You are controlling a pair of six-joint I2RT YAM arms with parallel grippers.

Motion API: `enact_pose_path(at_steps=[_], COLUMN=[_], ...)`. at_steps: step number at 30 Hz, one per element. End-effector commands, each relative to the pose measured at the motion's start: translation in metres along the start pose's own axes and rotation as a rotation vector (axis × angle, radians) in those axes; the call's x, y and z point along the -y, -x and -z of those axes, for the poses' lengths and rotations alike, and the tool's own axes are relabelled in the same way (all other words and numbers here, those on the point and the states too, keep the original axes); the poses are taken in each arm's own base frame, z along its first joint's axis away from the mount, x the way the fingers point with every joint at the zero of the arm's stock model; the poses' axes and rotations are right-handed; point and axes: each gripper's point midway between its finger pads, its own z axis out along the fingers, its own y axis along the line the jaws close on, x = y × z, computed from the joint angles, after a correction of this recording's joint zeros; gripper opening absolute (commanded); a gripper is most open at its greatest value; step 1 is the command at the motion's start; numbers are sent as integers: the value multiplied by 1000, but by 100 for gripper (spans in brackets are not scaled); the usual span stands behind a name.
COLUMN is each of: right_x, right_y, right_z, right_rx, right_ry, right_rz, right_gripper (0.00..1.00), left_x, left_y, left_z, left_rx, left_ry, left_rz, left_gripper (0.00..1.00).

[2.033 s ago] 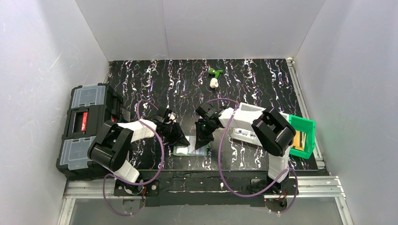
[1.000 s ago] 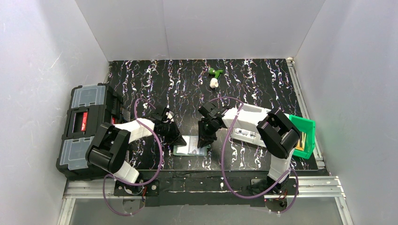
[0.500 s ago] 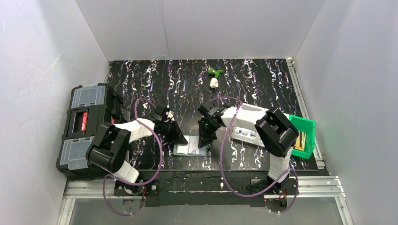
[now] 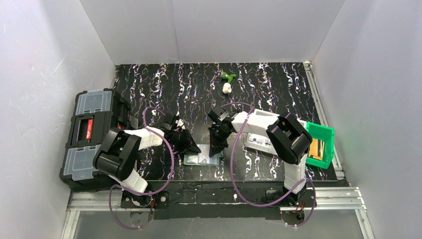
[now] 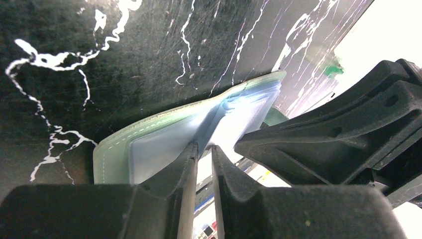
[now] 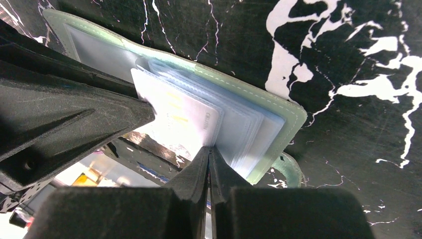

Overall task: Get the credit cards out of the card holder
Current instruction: Remove the credit card from the card holder.

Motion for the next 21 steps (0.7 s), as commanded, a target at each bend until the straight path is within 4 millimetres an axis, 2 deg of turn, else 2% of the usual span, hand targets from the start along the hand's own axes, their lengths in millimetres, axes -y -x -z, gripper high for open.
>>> enact_pose_path(at_steps=[1,8,13,21], right_x=[40,41,43,47], right_y=[-1,-2,-3,-3], right_z=[-25,-28,-29,-28], right_rx=[-3,-14,-19,-16], right_ry=[-152,-154,-162,-175], right_rz=[-4,-10,-15,-28], right_gripper=[9,8,7,5], left_x=[-1,11,15,-10], left_y=[-6,-6,-6,0], left_z=[-2,-3,2,19], left_rx=[-26,-21,-6,58], left_ry=[-25,-102,-113,56], left_rz=[21,59,97,62], left_gripper=[14,0,0,0])
